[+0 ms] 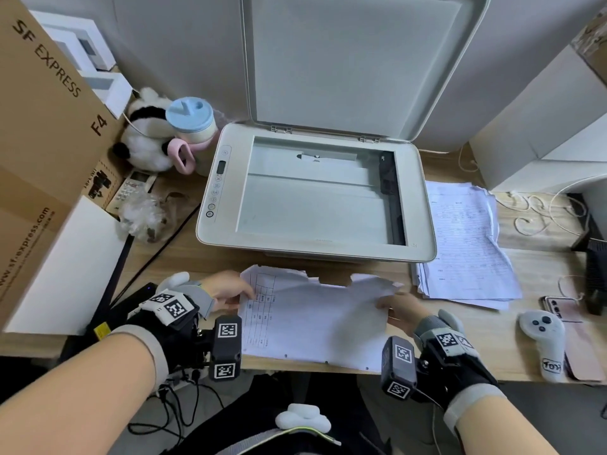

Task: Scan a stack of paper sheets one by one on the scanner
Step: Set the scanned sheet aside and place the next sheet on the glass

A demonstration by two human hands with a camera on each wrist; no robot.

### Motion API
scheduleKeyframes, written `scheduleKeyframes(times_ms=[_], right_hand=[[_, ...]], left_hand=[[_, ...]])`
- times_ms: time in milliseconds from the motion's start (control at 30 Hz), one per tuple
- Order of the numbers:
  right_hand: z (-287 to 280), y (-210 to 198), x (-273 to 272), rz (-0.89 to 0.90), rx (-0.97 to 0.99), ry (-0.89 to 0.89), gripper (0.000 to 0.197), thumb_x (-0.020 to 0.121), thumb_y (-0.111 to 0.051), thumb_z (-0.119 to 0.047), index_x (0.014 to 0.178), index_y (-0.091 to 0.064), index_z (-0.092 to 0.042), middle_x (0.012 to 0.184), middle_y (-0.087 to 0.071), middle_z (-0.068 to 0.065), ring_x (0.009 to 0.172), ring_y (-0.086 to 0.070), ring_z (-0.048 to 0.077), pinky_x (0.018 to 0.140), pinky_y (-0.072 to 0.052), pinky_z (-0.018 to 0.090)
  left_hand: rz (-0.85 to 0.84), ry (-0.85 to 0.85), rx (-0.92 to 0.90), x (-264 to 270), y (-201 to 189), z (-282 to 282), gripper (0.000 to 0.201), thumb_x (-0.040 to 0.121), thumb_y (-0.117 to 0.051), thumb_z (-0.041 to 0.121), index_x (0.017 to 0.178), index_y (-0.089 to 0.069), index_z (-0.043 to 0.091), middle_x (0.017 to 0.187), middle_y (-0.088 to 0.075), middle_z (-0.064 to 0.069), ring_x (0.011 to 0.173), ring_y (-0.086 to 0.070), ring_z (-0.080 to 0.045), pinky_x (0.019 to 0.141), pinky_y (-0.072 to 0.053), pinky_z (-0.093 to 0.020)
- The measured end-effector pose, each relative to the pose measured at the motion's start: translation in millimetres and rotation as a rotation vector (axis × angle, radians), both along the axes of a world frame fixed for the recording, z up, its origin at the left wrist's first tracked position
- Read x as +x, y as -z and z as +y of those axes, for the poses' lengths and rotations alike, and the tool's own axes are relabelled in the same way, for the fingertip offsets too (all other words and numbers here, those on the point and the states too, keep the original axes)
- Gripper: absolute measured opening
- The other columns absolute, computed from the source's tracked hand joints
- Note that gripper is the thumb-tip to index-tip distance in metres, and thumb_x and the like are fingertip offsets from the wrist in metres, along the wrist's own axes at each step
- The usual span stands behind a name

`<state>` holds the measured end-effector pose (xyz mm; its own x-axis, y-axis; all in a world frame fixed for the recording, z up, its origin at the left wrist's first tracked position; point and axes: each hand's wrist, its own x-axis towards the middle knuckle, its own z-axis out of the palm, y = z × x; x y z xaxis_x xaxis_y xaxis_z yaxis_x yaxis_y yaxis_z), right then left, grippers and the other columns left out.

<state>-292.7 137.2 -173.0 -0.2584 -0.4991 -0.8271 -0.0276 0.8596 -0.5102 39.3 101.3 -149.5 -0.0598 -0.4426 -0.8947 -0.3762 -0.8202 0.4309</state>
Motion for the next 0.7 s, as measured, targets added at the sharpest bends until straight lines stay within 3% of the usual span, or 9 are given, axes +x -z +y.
scheduleKeyframes(times_ms=[67,167,267,333,400,467,533,600,700], right_hand=[[4,-9,-6,-0.037,-0.059,-0.001,0.028,0.084,-0.045,0.016,0.085,-0.061,-0.006,0.081,-0.059,0.009,0.074,-0.054,0.020,0.064,-0.047,0.027],[6,-28,-17,-0.081,-0.171,-0.032,0.024,0.083,-0.046,0.018,0.086,-0.064,0.002,0.084,-0.062,0.012,0.073,-0.057,0.021,0.062,-0.050,0.025],[0,-52,-29,-0.127,-0.293,-0.101,0.023,0.085,-0.049,0.014,0.101,-0.064,0.009,0.090,-0.068,0.016,0.076,-0.067,0.019,0.063,-0.054,0.024],[-5,-75,-34,-0.174,-0.378,-0.128,0.020,0.084,-0.061,-0.001,0.103,-0.064,0.002,0.085,-0.070,0.011,0.071,-0.066,0.017,0.061,-0.051,0.026],[-14,-92,-37,-0.202,-0.431,-0.121,0.052,0.057,-0.087,-0.032,0.095,-0.066,-0.003,0.081,-0.069,0.010,0.069,-0.064,0.021,0.059,-0.050,0.028],[-26,-107,-41,-0.230,-0.503,-0.087,0.073,0.031,-0.093,-0.040,0.088,-0.067,-0.002,0.082,-0.072,0.009,0.071,-0.069,0.020,0.062,-0.056,0.026],[-40,-116,-42,-0.254,-0.540,-0.067,0.051,0.055,-0.086,-0.030,0.092,-0.065,-0.001,0.083,-0.072,0.008,0.070,-0.070,0.015,0.062,-0.057,0.023],[-53,-123,-40,-0.225,-0.533,-0.054,0.023,0.081,-0.066,-0.012,0.099,-0.061,0.001,0.084,-0.069,0.007,0.067,-0.068,0.013,0.061,-0.055,0.022],[-71,-123,-37,-0.129,-0.519,-0.075,0.026,0.083,-0.064,-0.010,0.105,-0.060,0.003,0.085,-0.063,0.011,0.067,-0.059,0.018,0.064,-0.052,0.023]], left_hand=[[0.101,0.063,-0.046,0,-14,-4,0.023,0.085,-0.054,-0.012,0.076,-0.065,0.007,0.079,-0.064,-0.010,0.063,-0.057,-0.014,0.051,-0.045,-0.019],[0.215,0.151,-0.097,-1,-38,-12,0.045,0.085,-0.052,-0.014,0.056,-0.073,0.012,0.062,-0.068,0.001,0.054,-0.054,-0.007,0.050,-0.041,-0.016],[0.352,0.189,-0.126,-2,-62,-24,0.045,0.083,-0.052,-0.017,0.059,-0.075,0.012,0.066,-0.071,0.000,0.059,-0.065,-0.006,0.059,-0.052,-0.016],[0.386,0.235,-0.176,-4,-82,-35,0.032,0.077,-0.060,-0.013,0.064,-0.077,0.011,0.072,-0.074,-0.003,0.064,-0.069,-0.010,0.064,-0.056,-0.019],[0.412,0.195,-0.226,-4,-99,-49,0.018,0.072,-0.063,-0.002,0.074,-0.077,0.010,0.079,-0.074,-0.006,0.069,-0.071,-0.014,0.065,-0.058,-0.022],[0.435,0.078,-0.273,-3,-112,-66,0.018,0.080,-0.060,-0.001,0.092,-0.072,0.006,0.087,-0.073,-0.008,0.072,-0.071,-0.015,0.064,-0.060,-0.023],[0.451,-0.024,-0.313,-1,-122,-79,0.020,0.088,-0.054,-0.002,0.101,-0.067,0.005,0.092,-0.073,-0.007,0.074,-0.072,-0.014,0.066,-0.060,-0.024],[0.462,-0.115,-0.376,0,-128,-90,0.017,0.091,-0.052,-0.002,0.098,-0.066,0.005,0.095,-0.073,-0.006,0.076,-0.072,-0.013,0.067,-0.060,-0.023],[0.425,-0.252,-0.447,1,-133,-104,0.012,0.092,-0.052,-0.001,0.096,-0.062,0.003,0.100,-0.069,-0.008,0.070,-0.072,-0.014,0.067,-0.060,-0.024]])
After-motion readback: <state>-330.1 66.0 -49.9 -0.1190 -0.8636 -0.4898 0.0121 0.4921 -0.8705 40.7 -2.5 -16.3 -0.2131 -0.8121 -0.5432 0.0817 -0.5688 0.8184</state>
